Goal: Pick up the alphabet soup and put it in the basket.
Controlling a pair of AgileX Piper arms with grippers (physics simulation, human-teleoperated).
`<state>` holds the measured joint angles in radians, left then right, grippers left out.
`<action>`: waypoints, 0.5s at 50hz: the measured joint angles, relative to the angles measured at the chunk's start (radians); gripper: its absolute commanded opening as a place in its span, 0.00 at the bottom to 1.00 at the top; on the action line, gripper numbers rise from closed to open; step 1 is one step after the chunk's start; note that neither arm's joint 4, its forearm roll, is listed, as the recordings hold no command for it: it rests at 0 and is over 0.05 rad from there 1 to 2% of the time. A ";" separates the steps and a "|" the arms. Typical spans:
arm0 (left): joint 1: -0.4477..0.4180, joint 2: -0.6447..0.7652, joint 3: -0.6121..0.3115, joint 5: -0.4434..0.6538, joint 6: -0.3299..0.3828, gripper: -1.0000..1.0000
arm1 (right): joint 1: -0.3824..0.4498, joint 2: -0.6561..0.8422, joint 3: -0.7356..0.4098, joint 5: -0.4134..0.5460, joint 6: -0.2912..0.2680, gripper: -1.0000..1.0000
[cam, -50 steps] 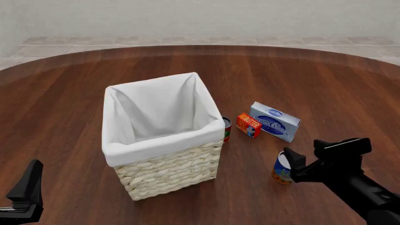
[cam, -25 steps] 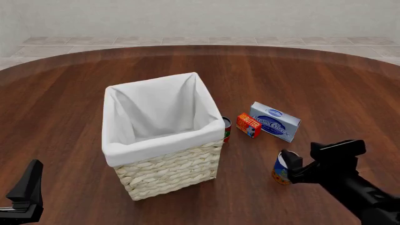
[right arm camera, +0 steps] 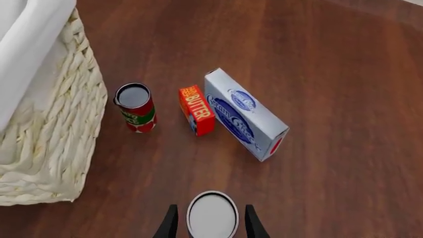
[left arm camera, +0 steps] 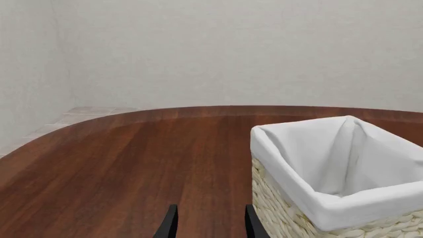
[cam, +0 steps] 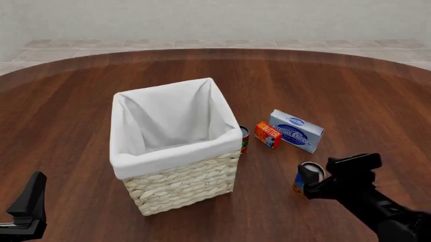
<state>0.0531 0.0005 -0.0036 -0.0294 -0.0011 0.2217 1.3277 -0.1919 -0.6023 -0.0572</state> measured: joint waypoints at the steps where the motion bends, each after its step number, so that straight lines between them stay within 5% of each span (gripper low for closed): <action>1: 0.000 0.000 0.000 0.000 0.000 1.00 | 0.000 0.005 0.000 -0.004 0.000 1.00; 25: 0.001 0.000 0.000 0.001 -0.002 1.00 | -0.010 0.082 0.004 -0.057 0.004 1.00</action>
<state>0.0540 0.0005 -0.0036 -0.0287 -0.0027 0.2119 1.4097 -0.1877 -0.6595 -0.0532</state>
